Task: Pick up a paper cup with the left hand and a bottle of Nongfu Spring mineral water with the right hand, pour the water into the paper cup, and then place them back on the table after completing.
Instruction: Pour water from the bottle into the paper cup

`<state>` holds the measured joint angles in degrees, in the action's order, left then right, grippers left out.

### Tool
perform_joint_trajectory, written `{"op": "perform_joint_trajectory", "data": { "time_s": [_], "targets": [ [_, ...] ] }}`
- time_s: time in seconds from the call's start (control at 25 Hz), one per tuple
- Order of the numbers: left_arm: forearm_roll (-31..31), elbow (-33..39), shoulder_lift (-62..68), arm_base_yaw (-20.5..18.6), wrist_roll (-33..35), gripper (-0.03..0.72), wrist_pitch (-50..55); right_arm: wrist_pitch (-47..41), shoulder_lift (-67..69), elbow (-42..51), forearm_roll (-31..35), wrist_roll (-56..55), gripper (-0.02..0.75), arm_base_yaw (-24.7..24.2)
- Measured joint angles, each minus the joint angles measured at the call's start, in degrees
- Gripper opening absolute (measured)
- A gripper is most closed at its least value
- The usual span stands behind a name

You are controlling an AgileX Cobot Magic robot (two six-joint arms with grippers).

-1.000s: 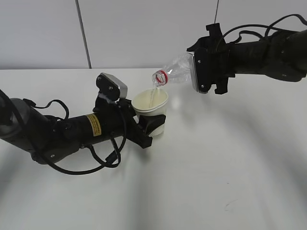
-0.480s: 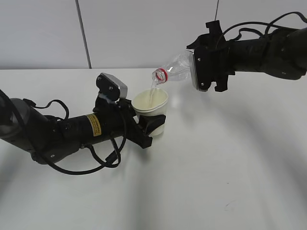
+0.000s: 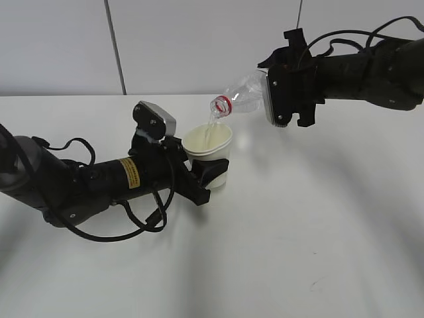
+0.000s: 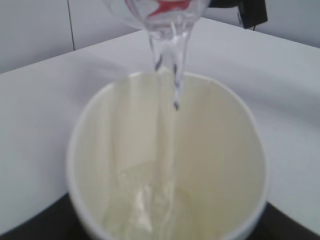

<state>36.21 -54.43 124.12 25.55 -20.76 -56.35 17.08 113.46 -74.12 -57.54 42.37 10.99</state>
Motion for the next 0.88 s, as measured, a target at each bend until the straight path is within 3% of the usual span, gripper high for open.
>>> {"op": "perform_joint_trajectory", "data": {
  "time_s": [0.88],
  "targets": [
    [0.1,0.0,0.5,0.0,0.0,0.401,1.0,-0.1,0.0,0.0,0.0,0.3,0.482,0.0]
  ]
}}
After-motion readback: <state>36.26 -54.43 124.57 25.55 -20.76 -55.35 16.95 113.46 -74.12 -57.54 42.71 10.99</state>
